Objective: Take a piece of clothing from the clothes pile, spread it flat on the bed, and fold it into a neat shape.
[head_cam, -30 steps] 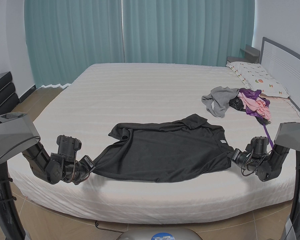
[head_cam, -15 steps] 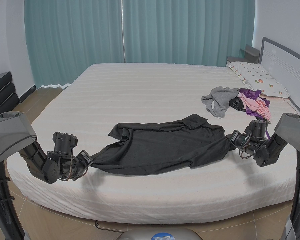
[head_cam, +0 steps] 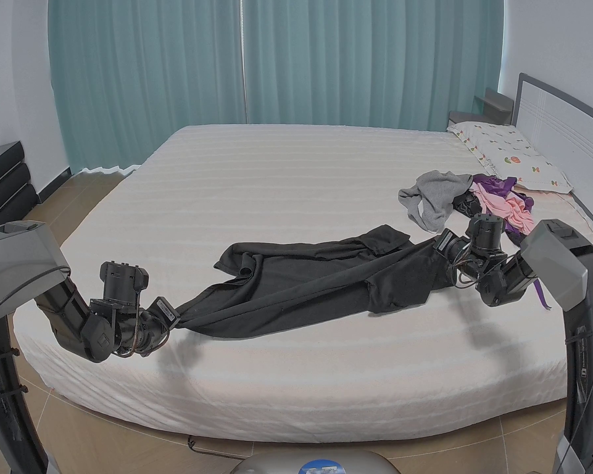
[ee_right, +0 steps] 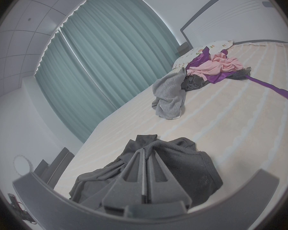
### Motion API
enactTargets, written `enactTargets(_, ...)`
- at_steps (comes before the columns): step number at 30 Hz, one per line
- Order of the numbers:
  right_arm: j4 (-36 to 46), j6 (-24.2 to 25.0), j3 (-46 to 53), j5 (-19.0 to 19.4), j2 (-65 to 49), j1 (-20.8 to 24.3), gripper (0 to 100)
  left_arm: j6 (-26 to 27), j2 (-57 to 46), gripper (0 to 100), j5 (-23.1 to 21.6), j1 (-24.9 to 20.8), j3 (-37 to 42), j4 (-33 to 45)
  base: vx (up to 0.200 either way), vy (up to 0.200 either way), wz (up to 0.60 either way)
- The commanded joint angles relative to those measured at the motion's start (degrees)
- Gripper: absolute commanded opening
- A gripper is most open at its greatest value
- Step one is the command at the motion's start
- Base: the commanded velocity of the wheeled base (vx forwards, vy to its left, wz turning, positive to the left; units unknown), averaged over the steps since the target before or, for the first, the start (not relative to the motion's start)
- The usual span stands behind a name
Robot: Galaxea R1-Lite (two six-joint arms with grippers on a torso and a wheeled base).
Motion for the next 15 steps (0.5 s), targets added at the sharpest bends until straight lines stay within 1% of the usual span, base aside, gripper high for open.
enactTargets(1, 0.9, -0.5, -4.9, -1.6, 6.4, 1.6, 0, 0.0, 0.9, 0, -0.2, 0.0, 0.0, -0.1, 0.000, 0.000, 0.00)
enactTargets(3, 2.1, -0.5, -5.0, -1.2, 6.6, 2.0, 0, 0.0, 1.0, 0, -0.2, 0.0, 0.1, -0.4, 0.000, 0.000, 0.00)
enactTargets(4, 2.9, -0.5, -5.2, -1.1, 6.7, 2.0, 100, 0.0, 1.0, 0, -0.2, 0.0, 0.1, -0.4, 0.000, 0.000, 0.00)
enactTargets(8, 4.2, -0.5, -6.4, -0.7, 7.3, 2.0, 100, 0.0, 1.6, 0, -0.2, 0.0, 0.0, -0.4, 0.000, 0.000, 0.00)
enactTargets(11, 4.0, -0.4, -5.7, -0.6, 5.6, 1.3, 100, 0.1, 1.7, 0, -0.2, 0.0, 0.0, -0.4, 0.000, 0.000, 0.00)
enactTargets(14, 4.2, 0.3, -3.2, -0.1, 2.2, 0.5, 100, 0.0, 1.7, 0, -0.2, 0.0, 0.0, -0.4, 0.000, 0.000, 0.00)
enactTargets(15, 4.0, 0.3, -1.4, 0.7, 0.3, 0.2, 100, 0.0, 1.7, 0, -0.2, 0.0, 0.0, -0.4, 0.000, 0.000, 0.00)
